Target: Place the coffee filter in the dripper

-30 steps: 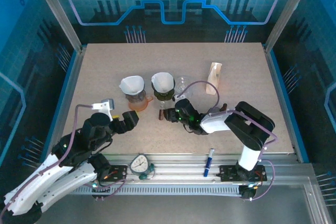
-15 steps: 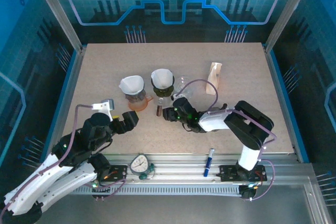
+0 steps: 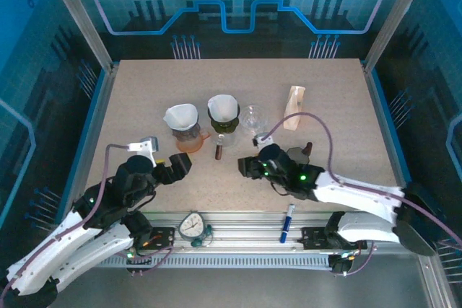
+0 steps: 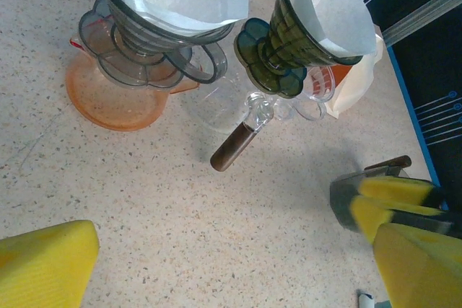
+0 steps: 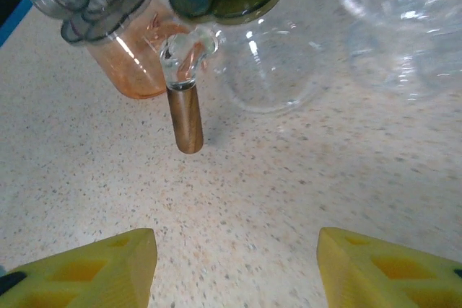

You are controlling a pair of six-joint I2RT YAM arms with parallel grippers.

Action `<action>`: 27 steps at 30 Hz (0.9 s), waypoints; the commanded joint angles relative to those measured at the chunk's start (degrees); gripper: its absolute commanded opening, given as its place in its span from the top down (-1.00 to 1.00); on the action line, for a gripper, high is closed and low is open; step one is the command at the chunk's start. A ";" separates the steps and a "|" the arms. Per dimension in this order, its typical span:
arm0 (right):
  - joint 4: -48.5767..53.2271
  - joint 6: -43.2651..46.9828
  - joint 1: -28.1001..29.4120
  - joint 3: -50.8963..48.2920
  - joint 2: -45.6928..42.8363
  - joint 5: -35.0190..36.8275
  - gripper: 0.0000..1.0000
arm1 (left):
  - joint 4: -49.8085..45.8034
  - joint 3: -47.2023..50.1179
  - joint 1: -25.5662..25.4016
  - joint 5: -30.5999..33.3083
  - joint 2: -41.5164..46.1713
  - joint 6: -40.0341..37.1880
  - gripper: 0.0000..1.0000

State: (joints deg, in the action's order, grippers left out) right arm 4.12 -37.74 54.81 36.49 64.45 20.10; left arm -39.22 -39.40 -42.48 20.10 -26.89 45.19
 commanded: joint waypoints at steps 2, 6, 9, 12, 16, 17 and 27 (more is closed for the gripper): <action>22.86 -0.23 -4.67 2.93 -8.47 2.36 -0.23 | 2.12 1.24 0.48 -0.67 0.26 1.39 -0.98; 31.03 2.50 -13.58 3.96 -11.40 -3.36 -0.24 | 3.78 2.12 0.54 -1.22 0.09 1.70 -0.98; 33.65 6.23 -18.78 6.23 -9.25 -7.59 -0.23 | 4.43 2.56 0.48 -1.34 -0.29 1.98 -0.98; 34.63 9.55 -21.48 9.07 -4.62 -9.36 -0.20 | 4.44 2.49 0.46 -1.54 -0.67 2.10 -0.98; 34.65 12.23 -22.23 11.78 2.01 -8.96 -0.15 | 3.91 2.32 0.43 -1.51 -0.68 2.12 -0.98; 34.35 12.59 -22.20 12.09 3.46 -8.58 -0.13 | 3.72 2.26 0.49 -1.47 -0.69 2.16 -0.98; 31.56 14.09 -22.39 12.44 9.67 -9.89 0.28 | 3.69 3.00 0.47 -1.68 -0.62 2.74 -0.98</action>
State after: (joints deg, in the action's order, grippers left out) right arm 35.81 -24.56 32.99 47.29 73.08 11.62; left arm -36.56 -37.21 -42.48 19.07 -27.49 46.70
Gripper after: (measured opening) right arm 0.385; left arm 0.990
